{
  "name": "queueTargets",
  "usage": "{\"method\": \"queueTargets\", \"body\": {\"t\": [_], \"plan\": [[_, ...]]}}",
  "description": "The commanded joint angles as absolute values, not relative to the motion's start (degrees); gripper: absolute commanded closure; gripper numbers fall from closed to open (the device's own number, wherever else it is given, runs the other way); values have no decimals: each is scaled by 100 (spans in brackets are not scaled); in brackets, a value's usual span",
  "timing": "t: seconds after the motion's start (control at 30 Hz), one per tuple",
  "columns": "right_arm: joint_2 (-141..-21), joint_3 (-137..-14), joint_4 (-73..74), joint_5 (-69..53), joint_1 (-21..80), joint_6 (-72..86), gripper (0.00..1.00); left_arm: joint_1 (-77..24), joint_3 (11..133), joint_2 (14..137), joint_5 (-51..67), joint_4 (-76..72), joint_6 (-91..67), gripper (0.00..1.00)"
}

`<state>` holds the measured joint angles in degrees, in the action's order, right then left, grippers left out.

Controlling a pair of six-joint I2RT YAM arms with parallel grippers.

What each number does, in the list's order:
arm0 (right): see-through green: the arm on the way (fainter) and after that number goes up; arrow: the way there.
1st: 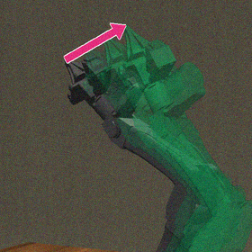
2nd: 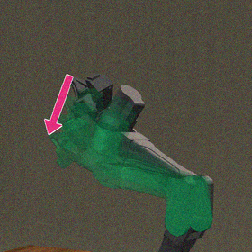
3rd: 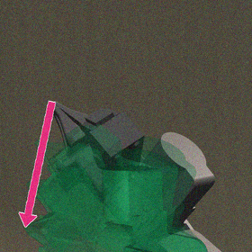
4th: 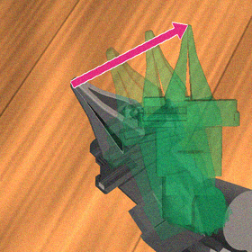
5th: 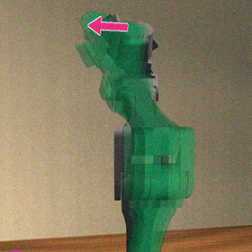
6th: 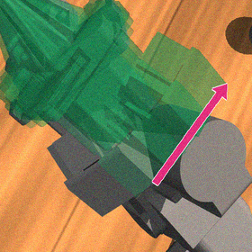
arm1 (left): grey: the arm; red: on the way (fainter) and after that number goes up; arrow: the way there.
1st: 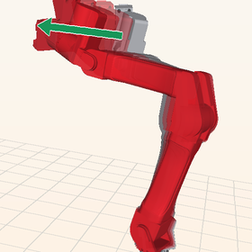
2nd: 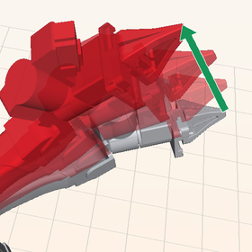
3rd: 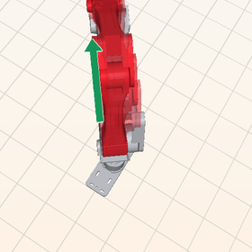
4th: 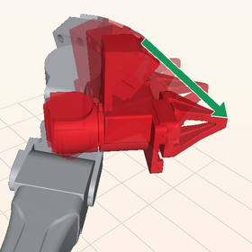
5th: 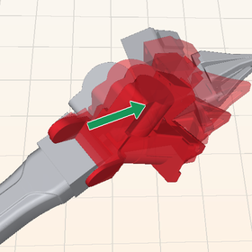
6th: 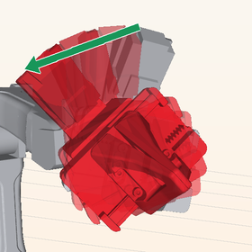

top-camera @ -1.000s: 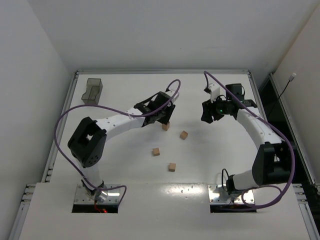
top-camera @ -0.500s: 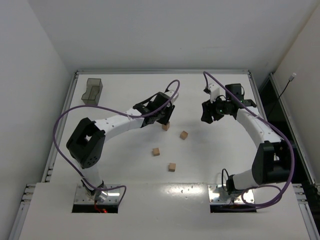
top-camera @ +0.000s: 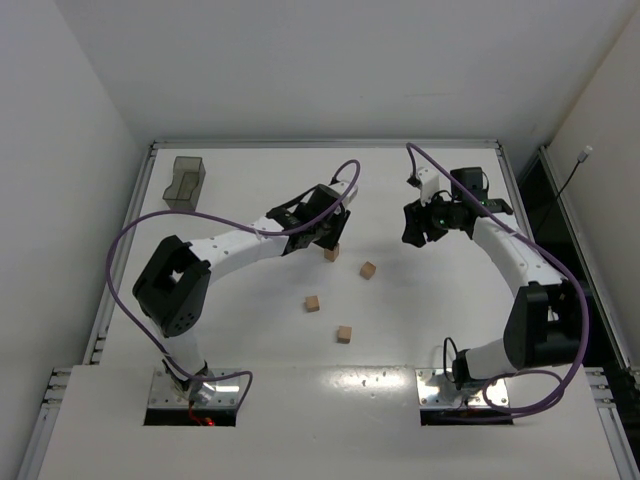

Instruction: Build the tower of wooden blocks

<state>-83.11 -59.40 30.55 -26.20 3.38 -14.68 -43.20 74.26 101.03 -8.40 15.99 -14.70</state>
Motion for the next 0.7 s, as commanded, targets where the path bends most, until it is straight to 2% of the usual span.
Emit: {"method": "queueTargets", "body": {"t": [0.0, 0.47, 0.67], "plan": [[-8314, -6196, 2997, -2769, 299, -1494, 47, -4368, 7576, 9914, -888, 1362, -1556, 100], [-8314, -6196, 2997, -2769, 299, -1494, 47, -4421, 7629, 10019, -940, 1310, -1556, 100], [-8367, -6196, 2997, -2769, 299, -1494, 47, -4421, 7629, 10020, -880, 1310, -1503, 86]]}}
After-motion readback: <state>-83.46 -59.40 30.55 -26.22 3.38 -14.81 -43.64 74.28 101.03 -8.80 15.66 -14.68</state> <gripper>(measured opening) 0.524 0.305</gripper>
